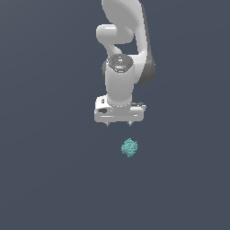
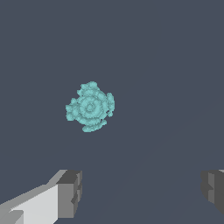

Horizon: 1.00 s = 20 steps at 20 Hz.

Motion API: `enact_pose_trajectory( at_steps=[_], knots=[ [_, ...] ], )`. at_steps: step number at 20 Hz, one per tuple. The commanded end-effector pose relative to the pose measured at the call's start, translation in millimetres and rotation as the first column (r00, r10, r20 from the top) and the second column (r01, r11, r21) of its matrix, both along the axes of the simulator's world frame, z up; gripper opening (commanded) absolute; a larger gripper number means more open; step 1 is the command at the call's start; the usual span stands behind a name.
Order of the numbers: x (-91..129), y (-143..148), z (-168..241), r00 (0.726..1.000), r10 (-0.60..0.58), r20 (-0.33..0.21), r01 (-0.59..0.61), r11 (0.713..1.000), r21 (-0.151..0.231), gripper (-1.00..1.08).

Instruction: Pick up the object and move it to a goal position.

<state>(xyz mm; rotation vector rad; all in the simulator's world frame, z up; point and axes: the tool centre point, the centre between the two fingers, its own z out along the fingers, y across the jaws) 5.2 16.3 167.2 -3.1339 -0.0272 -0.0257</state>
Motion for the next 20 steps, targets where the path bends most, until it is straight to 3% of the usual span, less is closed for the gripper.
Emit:
enact_pose_trajectory(
  at_steps=[1, 10, 20],
  knots=[
    [0.1, -0.4, 0.1, 1.000, 0.000, 0.000, 0.000, 1.000, -0.001, 1.00],
    [4.2, 2.9, -4.2, 0.999, -0.039, -0.001, 0.039, 0.999, 0.001, 1.00],
    [19.8, 16.3, -21.9, 0.982, -0.191, -0.008, 0.191, 0.982, 0.004, 1.00]
  ],
)
